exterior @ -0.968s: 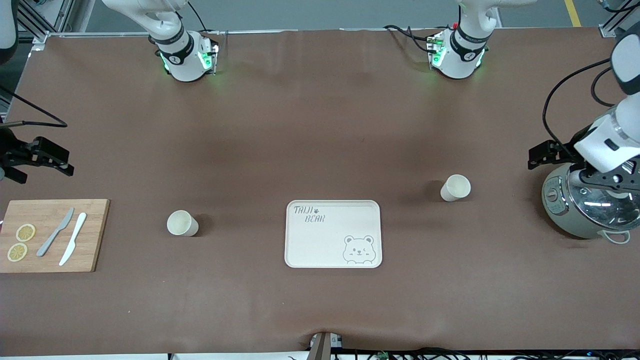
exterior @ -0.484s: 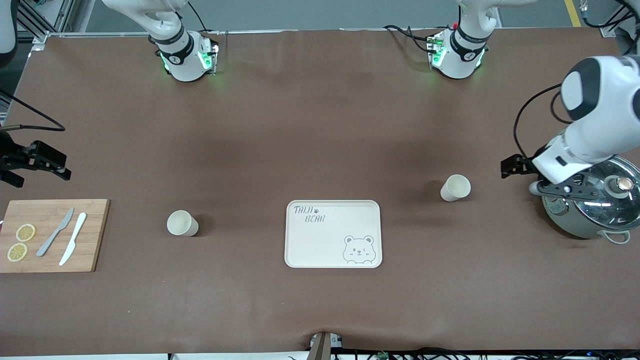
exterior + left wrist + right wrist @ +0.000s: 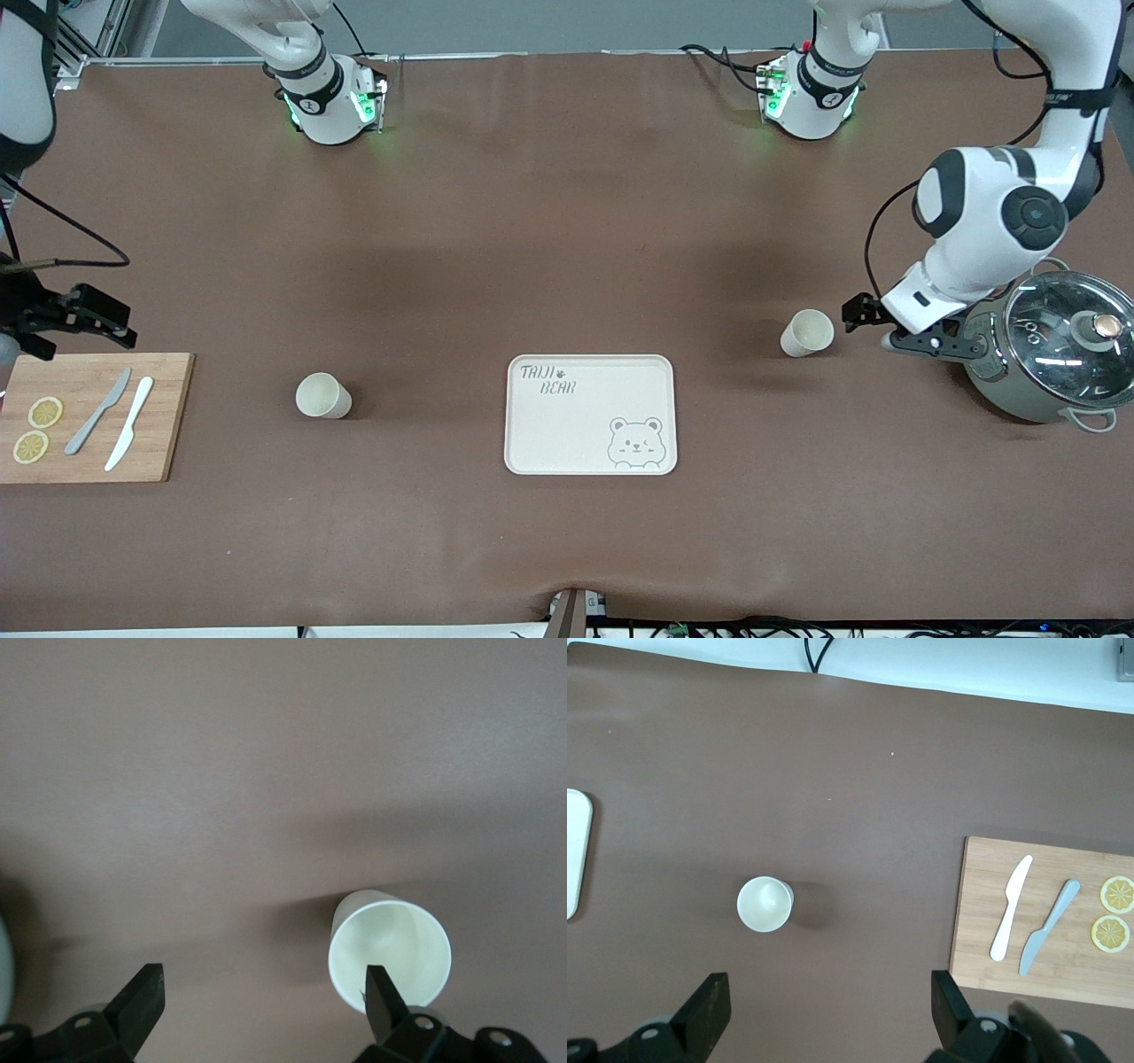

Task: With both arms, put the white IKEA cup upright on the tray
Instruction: 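Reach the left gripper to the pot-side cup while the right gripper reaches the other cup, then close the left gripper on one white cup while the right gripper grasps the other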

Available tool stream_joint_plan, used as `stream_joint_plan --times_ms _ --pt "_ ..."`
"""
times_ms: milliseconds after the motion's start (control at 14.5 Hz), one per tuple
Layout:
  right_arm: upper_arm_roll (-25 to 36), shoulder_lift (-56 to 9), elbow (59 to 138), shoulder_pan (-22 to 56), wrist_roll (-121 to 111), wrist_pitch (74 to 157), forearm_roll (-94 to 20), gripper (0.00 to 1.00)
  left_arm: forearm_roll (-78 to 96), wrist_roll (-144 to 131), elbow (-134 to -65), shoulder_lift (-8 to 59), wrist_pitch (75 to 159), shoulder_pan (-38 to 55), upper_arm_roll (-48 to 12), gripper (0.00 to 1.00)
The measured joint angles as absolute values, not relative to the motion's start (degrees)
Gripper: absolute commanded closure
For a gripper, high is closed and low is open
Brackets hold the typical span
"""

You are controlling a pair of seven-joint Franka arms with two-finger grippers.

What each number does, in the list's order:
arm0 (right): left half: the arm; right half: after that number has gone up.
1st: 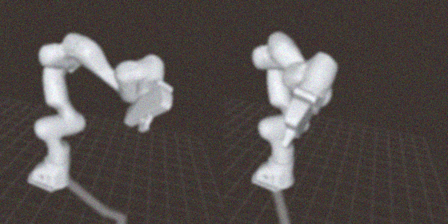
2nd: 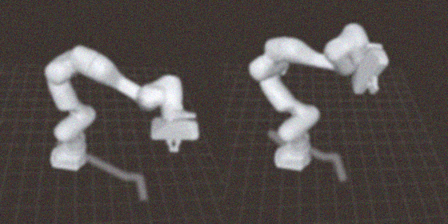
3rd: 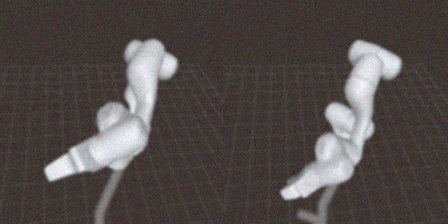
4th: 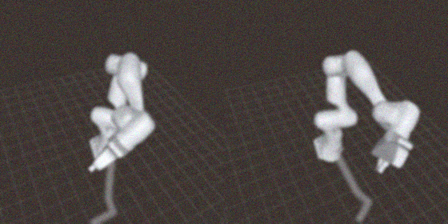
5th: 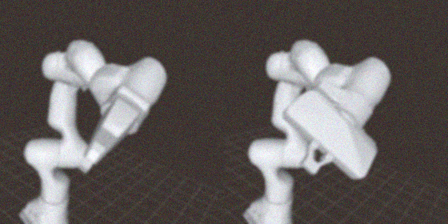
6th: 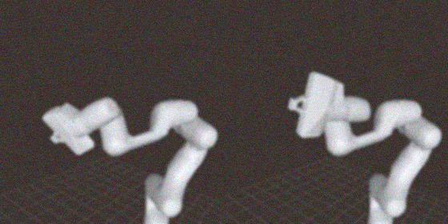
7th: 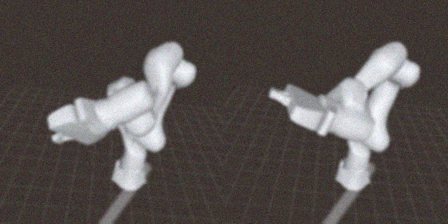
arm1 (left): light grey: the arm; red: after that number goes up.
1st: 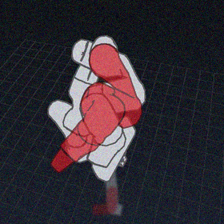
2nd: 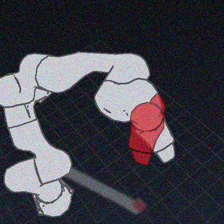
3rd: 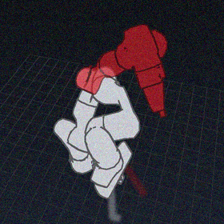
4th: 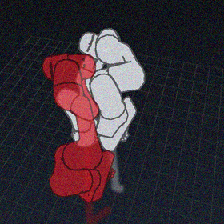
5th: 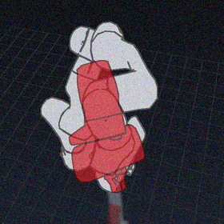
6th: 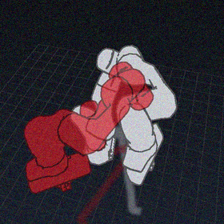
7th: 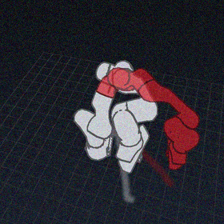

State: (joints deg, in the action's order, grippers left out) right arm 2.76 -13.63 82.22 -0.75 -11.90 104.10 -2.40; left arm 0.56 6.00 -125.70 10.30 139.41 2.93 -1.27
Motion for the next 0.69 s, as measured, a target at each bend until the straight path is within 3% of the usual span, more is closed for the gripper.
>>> stream_joint_plan --times_ms 691 --pt "2.22 -18.56 82.51 -0.31 -12.81 109.44 -2.36 0.0 0.56 -0.5 -128.5 14.1 146.75 4.29 -4.0 0.0"
